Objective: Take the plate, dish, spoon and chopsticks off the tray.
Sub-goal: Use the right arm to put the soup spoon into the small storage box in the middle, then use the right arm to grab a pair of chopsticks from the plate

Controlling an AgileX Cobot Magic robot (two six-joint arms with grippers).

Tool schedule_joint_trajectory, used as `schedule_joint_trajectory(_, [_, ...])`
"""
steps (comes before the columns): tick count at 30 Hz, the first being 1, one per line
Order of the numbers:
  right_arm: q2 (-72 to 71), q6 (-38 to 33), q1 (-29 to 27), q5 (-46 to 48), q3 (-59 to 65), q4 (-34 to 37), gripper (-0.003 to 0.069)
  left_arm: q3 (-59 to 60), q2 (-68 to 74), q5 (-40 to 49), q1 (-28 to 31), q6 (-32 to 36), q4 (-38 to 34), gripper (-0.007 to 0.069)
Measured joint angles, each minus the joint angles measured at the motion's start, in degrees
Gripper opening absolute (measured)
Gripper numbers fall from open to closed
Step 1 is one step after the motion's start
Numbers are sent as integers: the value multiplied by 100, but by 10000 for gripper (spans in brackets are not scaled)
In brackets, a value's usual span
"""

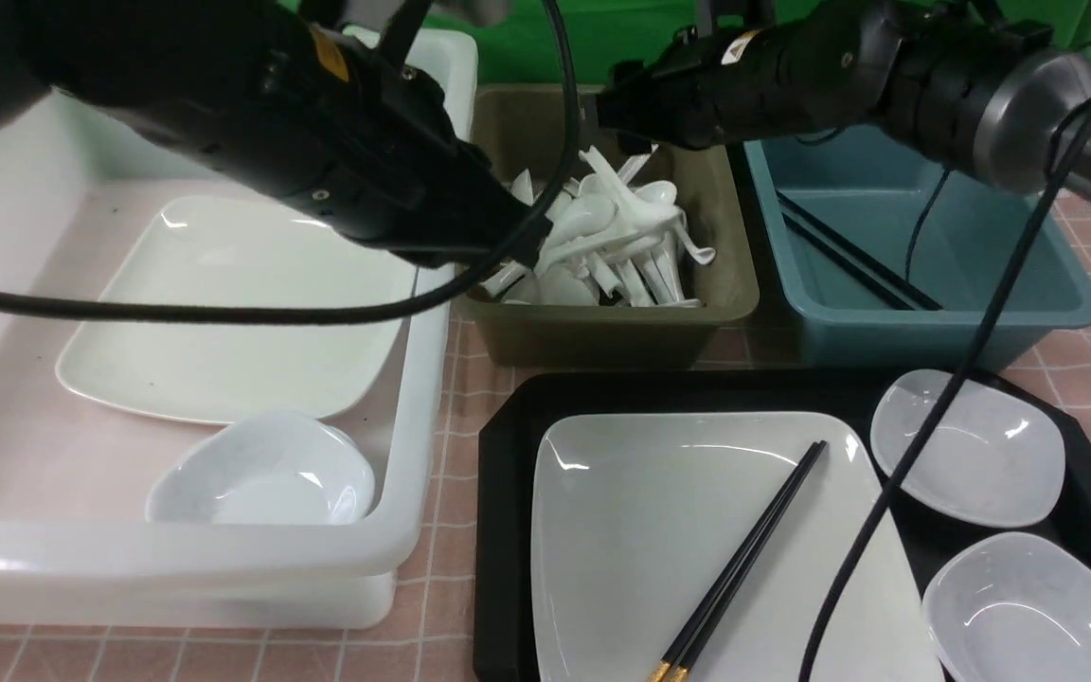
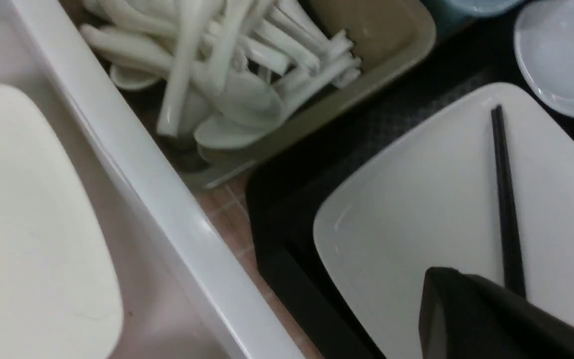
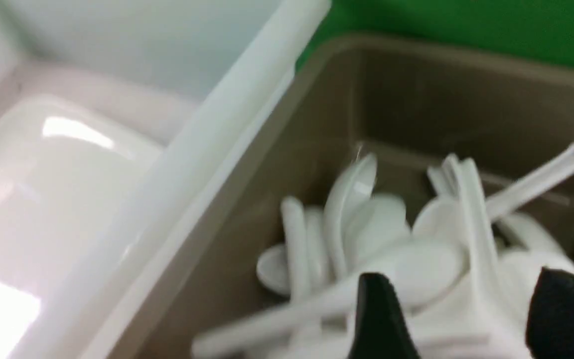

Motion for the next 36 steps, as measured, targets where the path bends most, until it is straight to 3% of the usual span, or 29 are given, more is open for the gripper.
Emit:
schedule_joint_trajectory(1, [-39,-9,0,108,0,-31,429,0,0,37,-8,0,-33,-3])
schedule_joint_trajectory(4, [-895,-171,-178,2090,-13,-506,227,-6,87,705,-272,28,-129,-3])
schedule_joint_trajectory(5, [-952,-183,-193,2193,-13,-524,212,-6,99,768,-299,34,-129,-3])
schedule_joint_trajectory(6, [-1458,-197,-345,2956,-19,-628,101,-6,223,1000,-593,34,-136,-3])
schedule_joint_trajectory(9, [-1985,-197,-523,3911,-19,-707,36,-6,414,1190,-1013,-6,-155,-3])
schedule_joint_trajectory(13, [-3289,-164,-733,4257,648,-787,30,-11,969,1214,-1768,-205,-233,1])
schedule_joint_trajectory(18, [-4666,-130,-733,4257,1934,-765,30,-11,1478,1076,-2201,-216,-226,49])
schedule_joint_trajectory(23, [-6229,-18,-733,4257,3966,-772,30,-11,2149,735,-2477,-726,110,227])
schedule_joint_trajectory(24, [-6573,-13,-733,4257,4343,-769,30,-11,2275,642,-2483,-834,223,295])
schedule_joint_trajectory(25, [-6619,-13,-733,4257,4462,-769,30,-11,2275,625,-2483,-848,247,295])
schedule_joint_trajectory(27, [-7202,-7,-733,4254,5132,-774,30,-11,2544,379,-2478,-976,483,435])
schedule_joint_trajectory(30, [-7575,-7,-733,4254,5535,-774,30,-11,2736,157,-2478,-1042,576,514])
schedule_joint_trajectory(33, [-7815,-7,-733,4254,5688,-774,30,-11,2894,-10,-2478,-1103,633,536])
schedule_joint_trajectory(36, [-7936,-7,-733,4254,5705,-774,30,-24,2976,-72,-2478,-1178,728,501])
